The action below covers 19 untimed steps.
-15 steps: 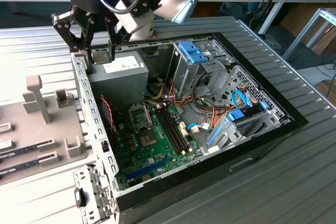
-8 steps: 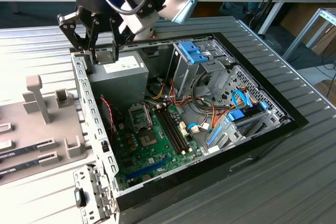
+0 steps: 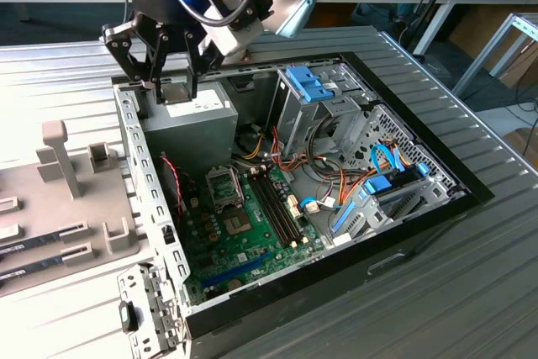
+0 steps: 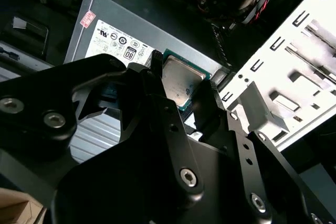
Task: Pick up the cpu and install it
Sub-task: 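Pick up the cpu and move it towards the insertion slot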
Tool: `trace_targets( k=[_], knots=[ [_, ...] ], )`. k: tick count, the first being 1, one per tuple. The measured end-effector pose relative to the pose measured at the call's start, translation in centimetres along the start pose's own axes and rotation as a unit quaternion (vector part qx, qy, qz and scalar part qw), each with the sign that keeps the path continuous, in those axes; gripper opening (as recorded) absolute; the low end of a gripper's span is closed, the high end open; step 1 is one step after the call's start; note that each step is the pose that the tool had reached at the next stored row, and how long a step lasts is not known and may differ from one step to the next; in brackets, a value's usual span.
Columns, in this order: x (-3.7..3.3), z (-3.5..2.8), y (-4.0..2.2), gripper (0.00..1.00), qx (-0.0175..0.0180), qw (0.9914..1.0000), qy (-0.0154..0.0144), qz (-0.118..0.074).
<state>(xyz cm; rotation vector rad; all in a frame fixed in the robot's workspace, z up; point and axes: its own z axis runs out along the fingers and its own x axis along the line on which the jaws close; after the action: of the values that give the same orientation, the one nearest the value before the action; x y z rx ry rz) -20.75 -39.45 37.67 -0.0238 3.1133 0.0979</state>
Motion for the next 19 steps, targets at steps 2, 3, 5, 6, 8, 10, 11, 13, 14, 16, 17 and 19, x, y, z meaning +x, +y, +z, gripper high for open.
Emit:
trace_targets(
  k=[2,3,5,6,8,10,11,13,14,16,17,19],
  knots=[
    [-0.16,0.04,-0.01,0.47,0.0,1.0,0.0,0.0],
    [-0.24,0.07,-0.02,0.47,0.0,1.0,0.0,0.0],
    [-0.39,0.11,-0.03,0.47,0.0,1.0,0.0,0.0],
    [-0.47,0.14,-0.04,0.47,0.0,1.0,0.0,0.0],
    [-0.62,0.18,-0.05,0.47,0.0,1.0,0.0,0.0],
    [-0.8,0.23,-0.06,0.47,0.0,1.0,0.0,0.0],
    [-0.91,0.27,-0.07,0.47,0.0,1.0,0.0,0.0],
    [-1.06,0.32,-0.08,0.47,0.0,1.0,0.0,0.0],
    [-1.19,0.36,-0.1,0.47,0.0,1.0,0.0,0.0],
    [-1.45,0.44,-0.12,0.47,0.0,1.0,0.0,0.0],
    [-1.57,0.47,-0.13,0.47,0.0,1.0,0.0,0.0],
    [-1.77,0.53,-0.15,0.47,0.0,1.0,0.0,0.0]
  ],
)
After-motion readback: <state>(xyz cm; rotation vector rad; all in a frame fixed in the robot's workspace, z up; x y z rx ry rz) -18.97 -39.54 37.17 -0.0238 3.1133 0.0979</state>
